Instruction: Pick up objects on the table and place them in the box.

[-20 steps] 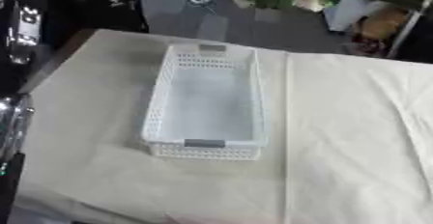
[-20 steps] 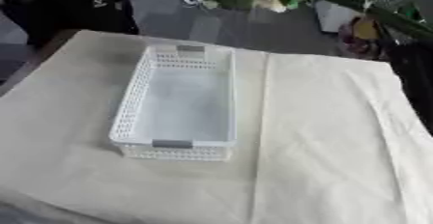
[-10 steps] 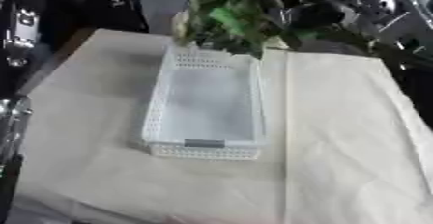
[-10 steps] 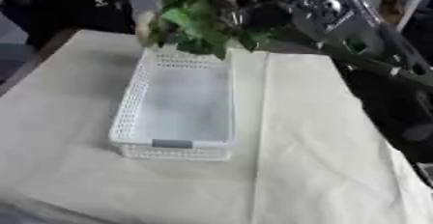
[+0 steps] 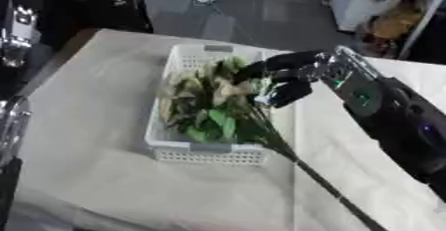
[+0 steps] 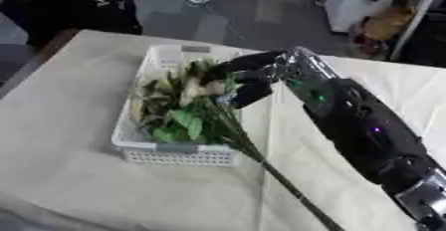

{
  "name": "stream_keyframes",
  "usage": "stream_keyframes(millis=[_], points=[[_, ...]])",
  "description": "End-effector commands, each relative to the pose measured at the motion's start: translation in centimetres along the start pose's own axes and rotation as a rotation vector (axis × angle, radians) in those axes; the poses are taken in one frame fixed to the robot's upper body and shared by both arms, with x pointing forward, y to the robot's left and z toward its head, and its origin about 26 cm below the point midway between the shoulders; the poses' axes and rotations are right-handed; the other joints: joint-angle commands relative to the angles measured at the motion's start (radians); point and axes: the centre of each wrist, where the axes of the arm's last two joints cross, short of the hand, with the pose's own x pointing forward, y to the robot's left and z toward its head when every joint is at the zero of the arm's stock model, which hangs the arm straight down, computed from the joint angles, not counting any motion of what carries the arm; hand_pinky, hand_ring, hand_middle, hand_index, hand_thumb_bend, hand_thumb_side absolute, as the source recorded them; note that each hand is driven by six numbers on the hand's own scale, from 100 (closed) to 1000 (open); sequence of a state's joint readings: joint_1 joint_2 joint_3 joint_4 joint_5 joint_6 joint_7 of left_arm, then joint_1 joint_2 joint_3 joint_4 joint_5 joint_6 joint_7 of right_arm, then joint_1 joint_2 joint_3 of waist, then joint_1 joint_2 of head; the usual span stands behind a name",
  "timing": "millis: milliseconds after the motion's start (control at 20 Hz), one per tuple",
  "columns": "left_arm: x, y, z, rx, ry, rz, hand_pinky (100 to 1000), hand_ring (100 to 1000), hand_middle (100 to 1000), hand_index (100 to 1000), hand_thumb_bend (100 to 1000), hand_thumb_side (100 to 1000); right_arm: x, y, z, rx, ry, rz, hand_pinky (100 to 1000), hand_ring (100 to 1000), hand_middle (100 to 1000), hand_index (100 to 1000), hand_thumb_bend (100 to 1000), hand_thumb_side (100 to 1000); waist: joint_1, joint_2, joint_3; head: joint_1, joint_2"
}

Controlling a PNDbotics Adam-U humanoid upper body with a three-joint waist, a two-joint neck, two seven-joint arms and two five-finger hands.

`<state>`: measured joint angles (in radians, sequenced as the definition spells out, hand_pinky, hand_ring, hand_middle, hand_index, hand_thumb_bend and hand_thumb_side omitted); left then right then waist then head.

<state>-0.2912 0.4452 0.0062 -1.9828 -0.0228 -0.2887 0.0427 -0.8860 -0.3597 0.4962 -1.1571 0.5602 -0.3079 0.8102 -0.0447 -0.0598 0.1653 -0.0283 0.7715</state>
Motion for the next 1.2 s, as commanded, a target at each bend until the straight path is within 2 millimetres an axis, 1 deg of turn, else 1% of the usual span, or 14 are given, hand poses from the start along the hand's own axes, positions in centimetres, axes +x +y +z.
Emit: stream_keyframes(millis=[50,550,600,650,700,750,800,850,900,950,1000,1050,1100,1200], points=[[0.6,0.3,-0.7,-0.002,-0.034,-0.007,583,719,642,839,100,758,-0.6,-0.3,0.7,0.092,-0.040,0.070,1000,1000,1000,1000,100,1000,0.005,-0.008,-0.001,-0.009,-0.002],[0.6,0.3,-0.6,-0.004,-0.031,-0.006,584,721,641,839,100,758,-0.7,-0.9,1.5,0.057,-0.026,0.048,1000,1000,1000,1000,100,1000,0.006,-0.007,-0.003,-0.013,-0.002],[0.6,0.2,-0.6,-0.003,-0.030,-0.006,584,721,642,839,100,759,-0.5,-1.8,2.1,0.012,-0.030,0.050,1000,1000,1000,1000,100,921,0.007,-0.008,-0.004,-0.011,-0.002],[0.6,0.2,-0.6,-0.003,-0.029,-0.006,584,721,641,839,100,759,-0.2,-3.0,3.1,-0.080,-0.038,0.056,1000,1000,1000,1000,100,891,0.008,-0.008,-0.004,-0.009,-0.002],[0.6,0.2,-0.6,-0.004,-0.028,-0.006,584,722,641,839,100,759,0.4,-4.3,4.2,-0.205,-0.055,0.075,992,1000,1000,1000,100,688,0.008,-0.008,-0.005,-0.007,-0.002],[0.6,0.2,-0.6,-0.004,-0.028,-0.006,584,722,641,839,100,759,0.8,-5.2,5.1,-0.325,-0.068,0.098,992,1000,1000,1000,100,688,0.008,-0.007,-0.005,-0.007,-0.002],[0.6,0.2,-0.5,-0.004,-0.027,-0.005,584,723,643,839,100,759,1.3,-6.3,6.1,-0.459,-0.080,0.123,984,1000,1000,1000,100,593,0.009,-0.008,-0.006,-0.007,-0.002],[0.6,0.2,-0.5,-0.005,-0.026,-0.005,584,723,642,839,100,759,1.7,-7.4,7.1,-0.608,-0.088,0.147,981,1000,1000,1000,100,562,0.008,-0.007,-0.006,-0.007,-0.002],[0.6,0.2,-0.5,-0.006,-0.026,-0.005,584,723,642,839,100,759,2.0,-8.5,8.2,-0.765,-0.095,0.170,984,1000,1000,1000,100,488,0.008,-0.008,-0.007,-0.007,-0.002],[0.6,0.2,-0.5,-0.006,-0.026,-0.004,584,723,642,839,100,759,2.3,-9.4,9.1,-0.908,-0.098,0.188,985,1000,1000,1000,100,502,0.008,-0.007,-0.007,-0.007,-0.002],[0.6,0.1,-0.5,-0.007,-0.026,-0.004,584,723,643,839,100,759,2.5,-10.1,9.9,-1.039,-0.097,0.204,980,1000,1000,1000,156,412,0.007,-0.007,-0.008,-0.005,-0.002],[0.6,0.1,-0.5,-0.008,-0.026,-0.003,584,723,643,839,100,759,2.6,-10.6,10.5,-1.139,-0.092,0.218,980,1000,1000,1000,148,420,0.006,-0.007,-0.008,-0.004,-0.002],[0.6,0.1,-0.6,-0.008,-0.027,-0.003,584,723,644,839,100,759,2.7,-11.0,11.2,-1.225,-0.081,0.231,980,1000,1000,1000,197,369,0.006,-0.007,-0.009,-0.001,-0.002],[0.6,0.1,-0.6,-0.008,-0.027,-0.002,584,723,645,839,100,760,2.7,-11.4,12.5,-1.351,-0.054,0.252,979,1000,1000,1000,201,358,0.004,-0.008,-0.010,0.007,-0.002]])
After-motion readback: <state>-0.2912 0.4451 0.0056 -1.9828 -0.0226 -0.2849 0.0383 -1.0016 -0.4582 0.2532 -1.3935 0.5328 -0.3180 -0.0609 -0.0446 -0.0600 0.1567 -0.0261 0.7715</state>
